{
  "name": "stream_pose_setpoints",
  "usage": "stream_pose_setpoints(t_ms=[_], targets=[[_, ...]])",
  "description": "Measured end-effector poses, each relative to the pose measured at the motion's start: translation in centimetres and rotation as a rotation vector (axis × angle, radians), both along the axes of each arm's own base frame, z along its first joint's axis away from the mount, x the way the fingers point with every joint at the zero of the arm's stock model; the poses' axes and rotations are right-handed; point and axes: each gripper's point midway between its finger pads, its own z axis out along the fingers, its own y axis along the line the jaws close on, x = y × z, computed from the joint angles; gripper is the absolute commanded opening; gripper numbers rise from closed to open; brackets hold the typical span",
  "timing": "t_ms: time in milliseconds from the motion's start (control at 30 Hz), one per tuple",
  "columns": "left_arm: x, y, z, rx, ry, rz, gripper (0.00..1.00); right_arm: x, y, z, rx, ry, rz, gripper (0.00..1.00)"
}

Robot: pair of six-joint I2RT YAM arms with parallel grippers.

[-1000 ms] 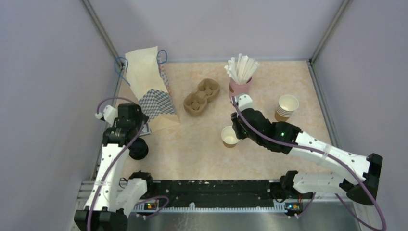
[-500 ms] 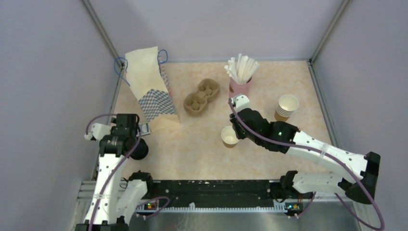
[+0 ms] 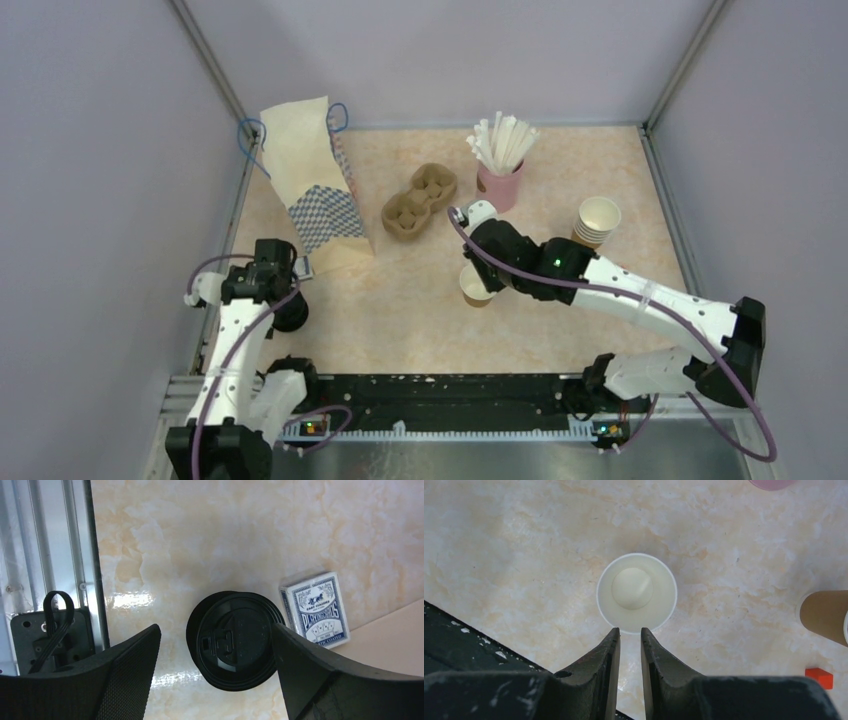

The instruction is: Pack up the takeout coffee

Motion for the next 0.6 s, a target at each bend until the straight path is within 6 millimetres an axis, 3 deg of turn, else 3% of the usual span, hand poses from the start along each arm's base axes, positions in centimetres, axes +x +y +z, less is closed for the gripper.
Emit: stream_pose_setpoints(t_ms=[267, 500, 600], targets=[[0.7, 1.1, -2.1, -0.038, 0.068, 0.025, 0.62, -0.5, 0.6, 1.0, 0.022, 0.033, 0.018, 0.22], [2.1, 2.0, -3.1, -0.068, 0.082, 0.0, 0.64, -0.9, 0.5, 0.7, 0.028, 0.057, 0.007, 0.21], [2.2, 2.0, -4.4, -0.102, 0.146, -0.015, 0.61, -1.0, 0.5, 0.7, 0.029, 0.064, 0.003, 0.21]])
